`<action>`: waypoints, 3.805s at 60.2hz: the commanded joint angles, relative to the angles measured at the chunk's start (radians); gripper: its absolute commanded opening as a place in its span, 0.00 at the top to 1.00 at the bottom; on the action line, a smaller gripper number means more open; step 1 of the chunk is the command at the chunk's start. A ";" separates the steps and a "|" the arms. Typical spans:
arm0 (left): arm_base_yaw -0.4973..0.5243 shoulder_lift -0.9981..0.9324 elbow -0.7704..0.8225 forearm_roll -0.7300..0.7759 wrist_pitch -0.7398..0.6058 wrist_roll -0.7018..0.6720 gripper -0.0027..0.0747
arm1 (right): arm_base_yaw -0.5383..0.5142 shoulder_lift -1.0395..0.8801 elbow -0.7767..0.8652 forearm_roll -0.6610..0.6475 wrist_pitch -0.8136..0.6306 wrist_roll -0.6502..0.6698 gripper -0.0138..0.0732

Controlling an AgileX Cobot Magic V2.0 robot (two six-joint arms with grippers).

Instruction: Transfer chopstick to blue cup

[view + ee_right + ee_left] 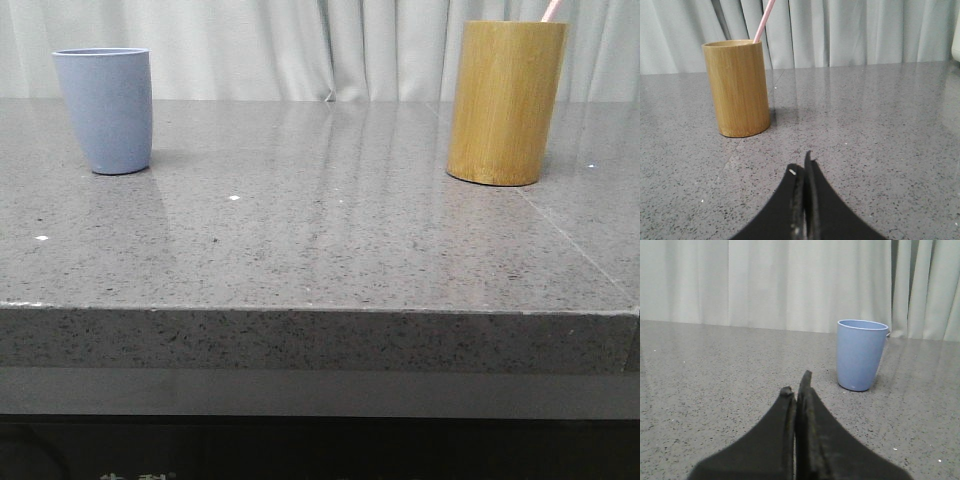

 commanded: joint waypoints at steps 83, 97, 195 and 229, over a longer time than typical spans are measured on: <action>0.003 0.123 -0.491 -0.039 0.188 -0.005 0.99 | -0.006 0.130 -0.500 -0.097 0.196 -0.006 0.92; 0.003 0.325 -0.701 -0.039 0.380 -0.005 0.99 | -0.006 0.334 -0.719 -0.116 0.375 -0.006 0.92; -0.110 1.115 -1.179 -0.029 0.680 0.054 0.42 | -0.006 0.618 -0.782 -0.114 0.550 -0.007 0.29; -0.110 1.644 -1.736 -0.023 1.031 0.054 0.42 | -0.006 0.618 -0.782 -0.114 0.556 -0.007 0.29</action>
